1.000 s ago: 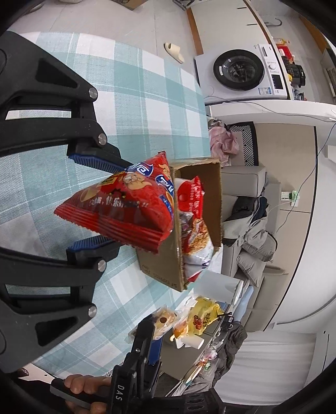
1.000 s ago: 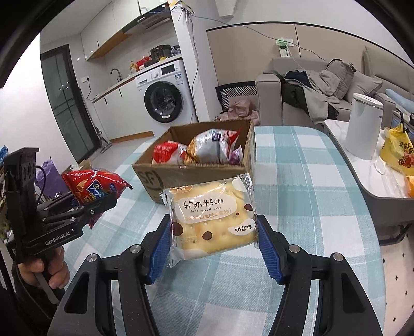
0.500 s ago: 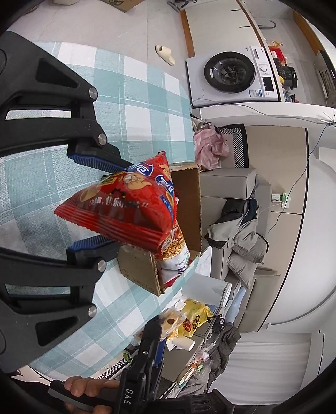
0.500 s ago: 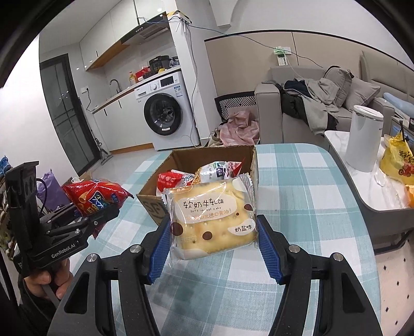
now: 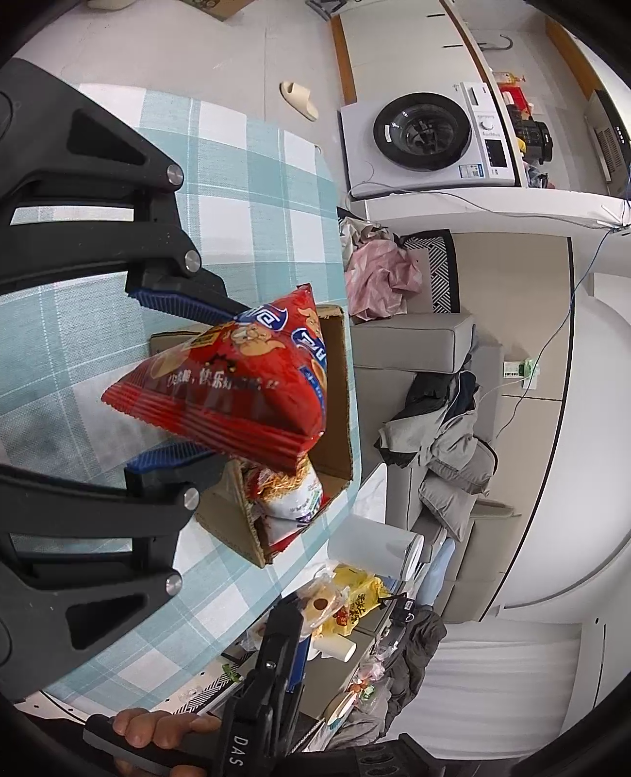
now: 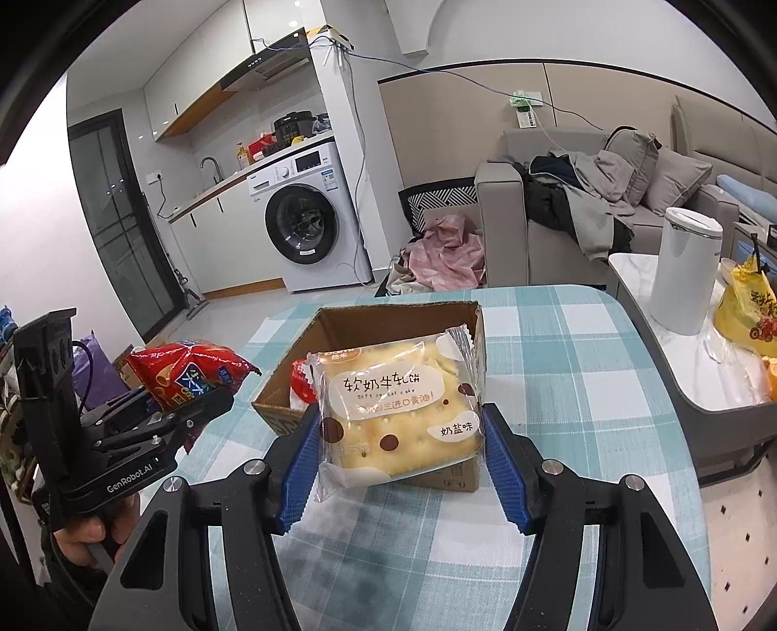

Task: Organize snacks
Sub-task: 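Lift the red snack bag with the left tool while the right tool carries the cake packet over the box, then open both tools to drop the red snack bag and cake packet into the box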

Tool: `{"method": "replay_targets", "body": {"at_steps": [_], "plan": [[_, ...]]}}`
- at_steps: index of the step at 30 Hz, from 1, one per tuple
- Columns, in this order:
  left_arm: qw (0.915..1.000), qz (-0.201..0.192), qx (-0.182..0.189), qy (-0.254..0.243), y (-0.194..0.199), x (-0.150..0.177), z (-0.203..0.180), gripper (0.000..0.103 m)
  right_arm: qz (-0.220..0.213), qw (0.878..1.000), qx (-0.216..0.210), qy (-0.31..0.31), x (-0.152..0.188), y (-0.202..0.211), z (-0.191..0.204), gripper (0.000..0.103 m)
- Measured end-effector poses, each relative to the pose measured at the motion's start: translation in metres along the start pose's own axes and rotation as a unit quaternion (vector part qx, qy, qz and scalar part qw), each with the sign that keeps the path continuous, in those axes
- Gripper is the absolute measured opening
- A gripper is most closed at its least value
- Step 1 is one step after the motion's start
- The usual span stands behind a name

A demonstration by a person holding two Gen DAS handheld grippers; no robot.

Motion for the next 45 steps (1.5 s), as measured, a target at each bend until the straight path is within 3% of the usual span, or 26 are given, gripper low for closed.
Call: {"method": "replay_targets", "body": {"at_steps": [22, 45], "plan": [[0.9998, 0.016, -0.013, -0.006, -0.062, -0.040, 0.010, 0.041, 0.024, 1.000, -0.015, 0.007, -0.039, -0.049, 0.010, 0.064], [0.9983, 0.052, -0.025, -0.006, -0.146, -0.039, 0.022, 0.041, 0.050, 0.998, 0.000, -0.023, -0.050, -0.113, -0.006, 0.064]]}}
Point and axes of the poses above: each gripper's, at about its wrist camera, not at the fingertips, and y roughly against the way its jaws point, z to its left, x to its underside, the point moved 8 cm from there along -y, roughly the way its jaws point, and after that the axes turned 2 degrees about y, right-handed, at the moved point
